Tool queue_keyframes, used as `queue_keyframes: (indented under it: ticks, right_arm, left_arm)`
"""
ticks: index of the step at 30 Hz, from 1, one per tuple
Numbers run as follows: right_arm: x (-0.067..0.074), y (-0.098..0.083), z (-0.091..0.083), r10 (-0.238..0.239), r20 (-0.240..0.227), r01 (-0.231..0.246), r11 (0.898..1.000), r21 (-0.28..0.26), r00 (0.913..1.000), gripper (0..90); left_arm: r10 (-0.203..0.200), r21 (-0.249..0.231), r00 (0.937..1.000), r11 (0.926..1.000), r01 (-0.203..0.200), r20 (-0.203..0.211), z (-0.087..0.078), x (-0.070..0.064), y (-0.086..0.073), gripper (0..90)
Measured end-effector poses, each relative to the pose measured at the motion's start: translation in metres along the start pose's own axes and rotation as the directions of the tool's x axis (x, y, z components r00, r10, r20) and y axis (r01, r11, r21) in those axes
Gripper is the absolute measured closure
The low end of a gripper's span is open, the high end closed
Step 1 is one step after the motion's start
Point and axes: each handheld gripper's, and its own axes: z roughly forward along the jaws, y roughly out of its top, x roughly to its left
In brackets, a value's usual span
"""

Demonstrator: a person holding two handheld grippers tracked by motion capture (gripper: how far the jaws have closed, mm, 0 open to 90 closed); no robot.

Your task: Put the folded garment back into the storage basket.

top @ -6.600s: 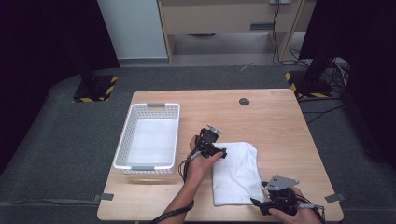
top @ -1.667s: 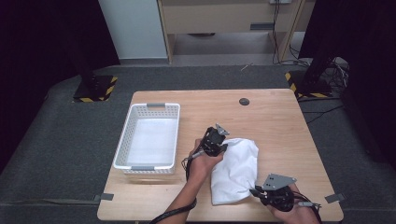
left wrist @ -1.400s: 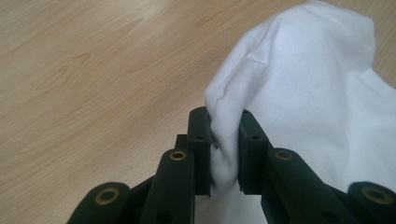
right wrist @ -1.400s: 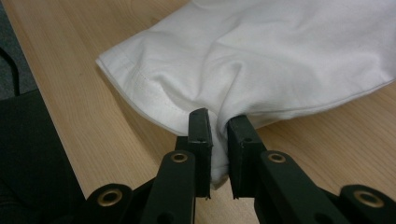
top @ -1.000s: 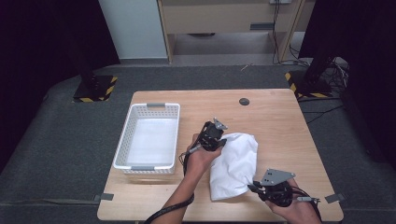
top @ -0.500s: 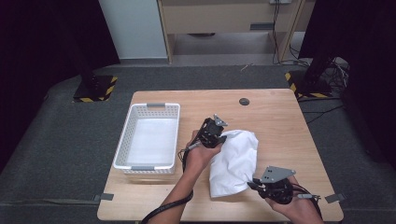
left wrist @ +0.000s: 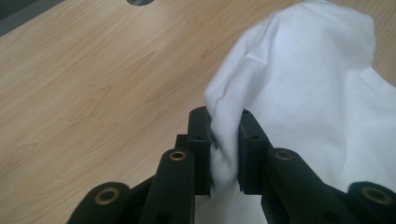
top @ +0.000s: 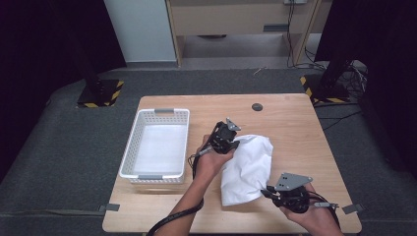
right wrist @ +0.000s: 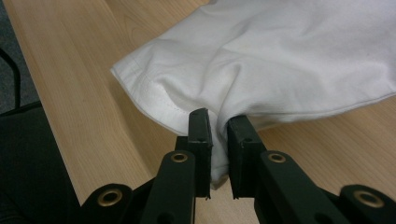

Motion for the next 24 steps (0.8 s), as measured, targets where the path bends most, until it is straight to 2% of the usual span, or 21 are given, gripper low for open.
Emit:
queue_keyframes:
  ticks: [14,24]
  right_arm:
    - [-0.001,0.009,-0.001,-0.015,0.000,0.015,1.000,-0.005,0.9999,81.1]
    - [0.000,0.018,-0.001,-0.028,-0.003,0.028,1.000,-0.016,0.9996,81.1]
  left_arm:
    - [0.006,-0.004,1.0000,1.0000,-0.006,-0.005,-0.005,0.004,0.004,79.2]
    - [0.008,-0.015,0.9998,0.9999,-0.008,-0.019,-0.015,0.010,0.007,79.2]
